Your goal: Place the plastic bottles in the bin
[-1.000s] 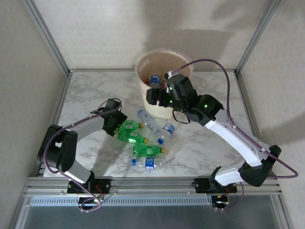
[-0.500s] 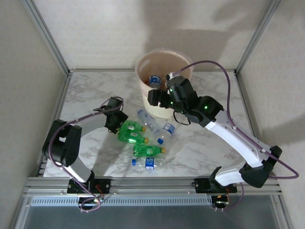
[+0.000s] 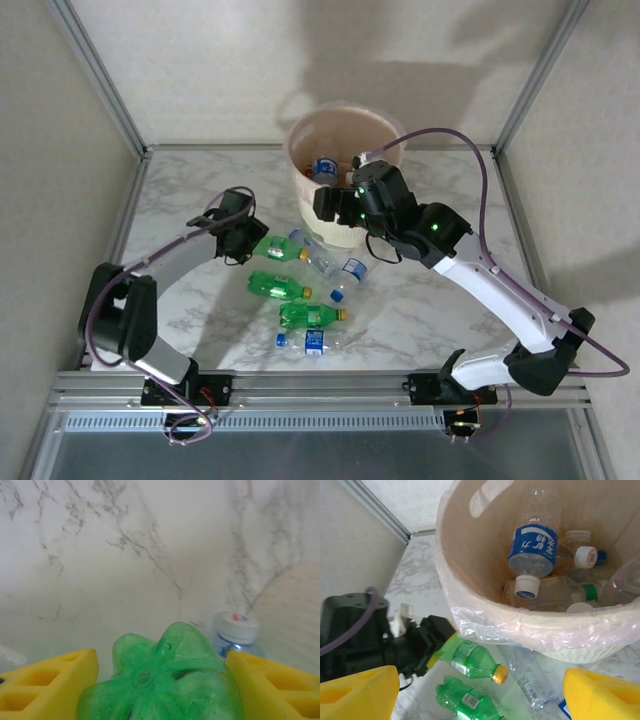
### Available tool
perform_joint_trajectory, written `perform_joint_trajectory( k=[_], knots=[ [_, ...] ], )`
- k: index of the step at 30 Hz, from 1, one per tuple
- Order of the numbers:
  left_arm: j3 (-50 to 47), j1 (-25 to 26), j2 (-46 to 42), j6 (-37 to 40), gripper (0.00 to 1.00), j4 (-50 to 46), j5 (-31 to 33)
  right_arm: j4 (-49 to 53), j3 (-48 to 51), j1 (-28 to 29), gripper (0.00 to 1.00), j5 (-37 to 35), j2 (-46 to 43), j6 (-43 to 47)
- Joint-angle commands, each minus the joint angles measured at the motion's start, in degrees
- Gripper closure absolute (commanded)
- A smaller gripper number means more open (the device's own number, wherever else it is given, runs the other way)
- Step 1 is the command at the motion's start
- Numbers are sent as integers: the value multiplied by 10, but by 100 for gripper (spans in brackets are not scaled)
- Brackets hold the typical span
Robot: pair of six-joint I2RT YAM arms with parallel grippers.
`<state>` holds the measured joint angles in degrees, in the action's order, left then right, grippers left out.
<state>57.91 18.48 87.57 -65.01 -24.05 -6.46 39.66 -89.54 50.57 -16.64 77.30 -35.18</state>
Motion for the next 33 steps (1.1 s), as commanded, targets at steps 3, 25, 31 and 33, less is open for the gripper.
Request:
perform_joint_trajectory(
  k=[3, 25, 31, 33],
  knots=[
    [40, -6, -89, 36, 39, -100, 5, 14, -29, -2, 15, -87, -31, -4],
    [496, 21, 12, 45, 44, -105, -43, 70, 15, -141, 16, -95, -99, -85],
    [628, 55, 145, 34, 43, -80, -54, 77, 46, -141, 16, -91, -123, -100],
    [689, 67, 197, 29, 43, -82, -58, 81, 56, -141, 16, -94, -132, -107]
  ],
)
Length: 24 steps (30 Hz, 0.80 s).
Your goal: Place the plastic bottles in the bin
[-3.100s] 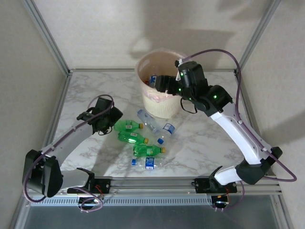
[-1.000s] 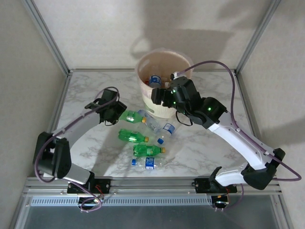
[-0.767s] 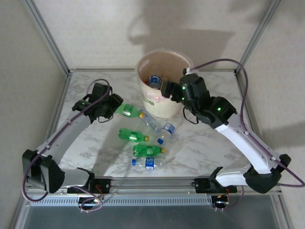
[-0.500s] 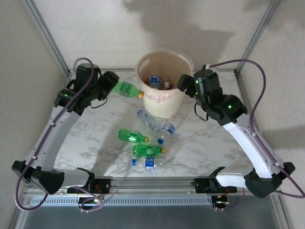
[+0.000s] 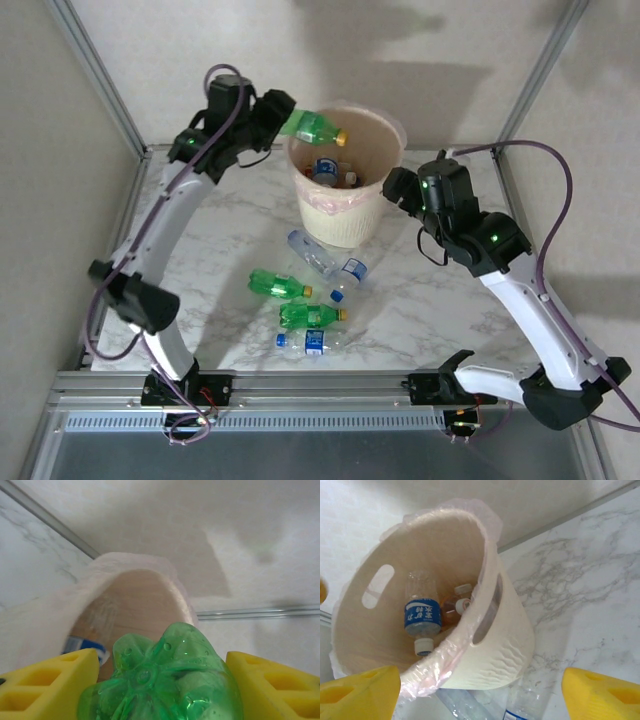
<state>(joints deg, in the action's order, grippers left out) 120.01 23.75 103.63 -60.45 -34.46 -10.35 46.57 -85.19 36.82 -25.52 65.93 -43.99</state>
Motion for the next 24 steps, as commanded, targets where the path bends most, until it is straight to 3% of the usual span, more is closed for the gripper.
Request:
perform_joint_trajectory(
  k=[1, 4, 6, 11, 19, 24],
  knots=[
    [96, 20, 61, -18, 43, 18, -20, 14, 17, -3, 16, -5, -22, -21],
    [186, 39, 135, -27, 38, 7, -21, 19, 27, -3, 16, -10, -34, -26],
    [234, 50, 180, -34, 24, -3, -22, 24, 29, -3, 15, -17, -40, -28],
    [252, 60, 205, -31, 4, -2, -8, 33, 25, -4, 15, -32, -54, -30],
    [243, 55, 167, -3, 1, -9, -2, 24, 49, -4, 15, -18, -66, -39],
    [231, 49, 98, 62, 0, -30, 17, 16, 99, -4, 16, 16, -63, -42]
  ],
)
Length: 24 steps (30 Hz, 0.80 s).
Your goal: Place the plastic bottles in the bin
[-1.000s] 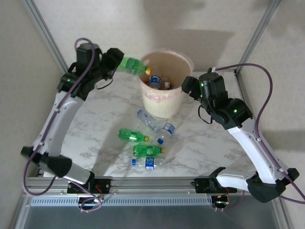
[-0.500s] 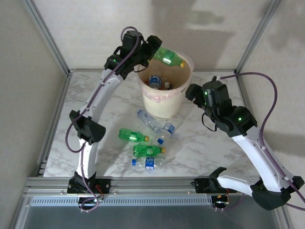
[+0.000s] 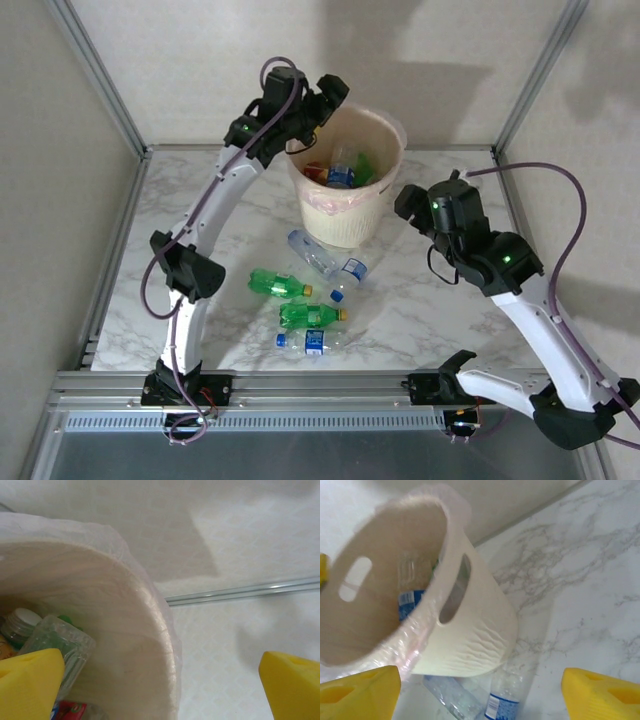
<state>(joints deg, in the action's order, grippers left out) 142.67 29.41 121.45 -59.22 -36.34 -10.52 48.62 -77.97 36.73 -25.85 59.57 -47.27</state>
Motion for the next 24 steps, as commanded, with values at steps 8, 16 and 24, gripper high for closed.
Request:
perform_joint_trajectory(
  k=[8, 16, 24],
  knots=[
    [-262, -51, -316, 112, 1, 43, 59, -54, 148, 35, 15, 70, 8, -43],
    [-528, -142, -504, 111, 1, 57, 45, -169, 268, 100, 8, 118, 46, -116],
    [-681, -163, -568, 91, 5, 45, 44, -227, 312, 104, 4, 129, 116, -132]
  ],
)
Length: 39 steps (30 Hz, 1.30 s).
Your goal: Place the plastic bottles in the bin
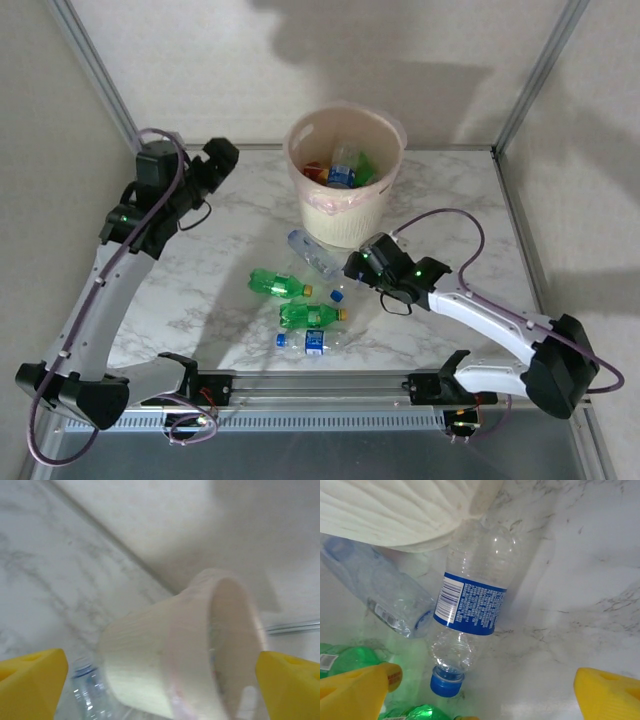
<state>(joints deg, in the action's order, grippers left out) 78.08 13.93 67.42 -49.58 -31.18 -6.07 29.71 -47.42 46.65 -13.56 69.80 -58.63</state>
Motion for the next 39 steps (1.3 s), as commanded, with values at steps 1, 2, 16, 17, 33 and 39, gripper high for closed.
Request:
perform_joint_trajectory(
  k=[1, 2, 16, 17, 33, 39],
  knots=[
    [-56, -11, -31, -9, 5, -4, -6, -43, 9, 5, 4, 9, 21, -21],
    [-74, -12, -34, -12, 6, -1, -10, -51, 12, 5, 5, 12, 27, -22],
    [-202, -12, -22, -19, 11, 30, -55, -114, 5, 5, 12, 32, 134, -49],
    [-204, -13, -21, -18, 11, 31, -57, -111, 3, 5, 12, 32, 142, -52],
    [-220, -13, -20, -14, 12, 30, -62, -129, -23, -16, 17, 51, 233, -37],
    [-229, -13, -22, -17, 12, 33, -61, -116, -34, -19, 29, 42, 244, -19]
  ],
)
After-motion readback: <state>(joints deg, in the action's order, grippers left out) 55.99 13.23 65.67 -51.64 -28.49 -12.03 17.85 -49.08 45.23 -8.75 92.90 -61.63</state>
